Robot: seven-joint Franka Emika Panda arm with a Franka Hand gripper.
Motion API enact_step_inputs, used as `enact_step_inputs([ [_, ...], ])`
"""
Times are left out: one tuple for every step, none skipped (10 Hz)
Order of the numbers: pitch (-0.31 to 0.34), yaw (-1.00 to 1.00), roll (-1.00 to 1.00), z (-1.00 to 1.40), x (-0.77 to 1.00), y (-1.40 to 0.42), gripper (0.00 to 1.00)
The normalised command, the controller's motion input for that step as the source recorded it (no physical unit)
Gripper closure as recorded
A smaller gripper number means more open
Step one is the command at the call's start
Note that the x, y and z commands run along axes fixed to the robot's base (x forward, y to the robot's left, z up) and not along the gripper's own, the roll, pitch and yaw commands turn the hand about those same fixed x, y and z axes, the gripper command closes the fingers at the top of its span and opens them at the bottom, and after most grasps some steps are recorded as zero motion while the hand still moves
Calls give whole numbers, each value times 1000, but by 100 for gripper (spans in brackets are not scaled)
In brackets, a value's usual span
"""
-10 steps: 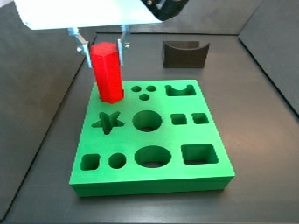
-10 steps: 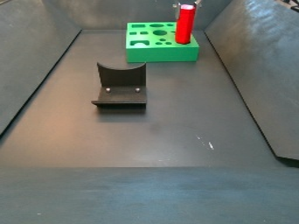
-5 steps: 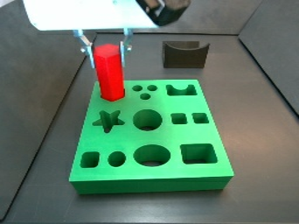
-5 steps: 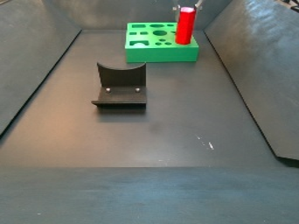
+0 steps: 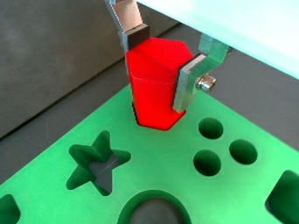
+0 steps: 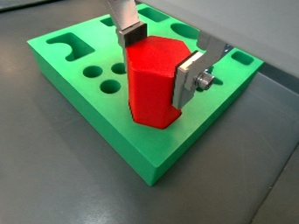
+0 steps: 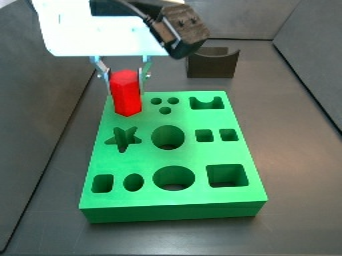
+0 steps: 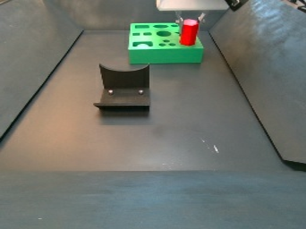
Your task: Insert the hexagon object.
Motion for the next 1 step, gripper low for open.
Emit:
enact_step_inputs([
  [-11,69,99,-43,0,-177,100],
])
